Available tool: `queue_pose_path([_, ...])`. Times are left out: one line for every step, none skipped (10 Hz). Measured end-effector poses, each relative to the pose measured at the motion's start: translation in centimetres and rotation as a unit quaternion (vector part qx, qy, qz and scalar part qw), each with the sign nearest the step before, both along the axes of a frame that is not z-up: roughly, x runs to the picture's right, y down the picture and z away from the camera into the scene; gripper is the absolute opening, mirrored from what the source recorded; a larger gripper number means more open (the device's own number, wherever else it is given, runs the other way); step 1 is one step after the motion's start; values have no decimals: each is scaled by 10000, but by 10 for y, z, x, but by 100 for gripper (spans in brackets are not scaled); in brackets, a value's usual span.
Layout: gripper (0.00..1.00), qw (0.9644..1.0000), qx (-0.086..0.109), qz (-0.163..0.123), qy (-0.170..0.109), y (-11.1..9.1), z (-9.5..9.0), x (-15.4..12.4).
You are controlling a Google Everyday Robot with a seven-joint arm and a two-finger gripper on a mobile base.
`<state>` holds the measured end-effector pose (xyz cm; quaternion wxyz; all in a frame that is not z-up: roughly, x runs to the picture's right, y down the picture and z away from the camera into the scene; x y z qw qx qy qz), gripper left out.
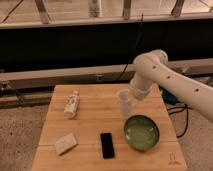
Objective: Place the ceramic cup in the ceramic bowl
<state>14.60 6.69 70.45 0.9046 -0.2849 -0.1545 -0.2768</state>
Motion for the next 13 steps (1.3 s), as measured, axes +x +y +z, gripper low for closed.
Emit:
queue_pose_path([0, 10000, -19, 21, -23, 10, -2, 2])
queue_pose_path([0, 10000, -37, 70, -31, 17, -3, 6])
queue_pose_path([0, 9999, -71, 106, -33, 25, -3, 14])
queue_pose_path([0, 9998, -102, 148, -29, 32, -3, 21])
queue_pose_path([0, 9998, -128, 178, -35, 37, -1, 25])
queue_pose_path([0, 9997, -150, 210, -52, 42, -1, 28])
queue_pose_path([0, 9995, -188, 243, -45, 49, -1, 34])
queue_pose_path([0, 9994, -206, 255, -55, 53, 2, 35])
queue_pose_path([0, 9994, -216, 260, -72, 56, 4, 34])
queue_pose_path([0, 9993, -232, 295, -75, 59, 7, 38])
queue_pose_path([0, 9991, -249, 339, -72, 62, 9, 43])
queue_pose_path([0, 9990, -260, 352, -84, 63, 10, 44])
queue_pose_path([0, 9989, -272, 367, -95, 65, 12, 44])
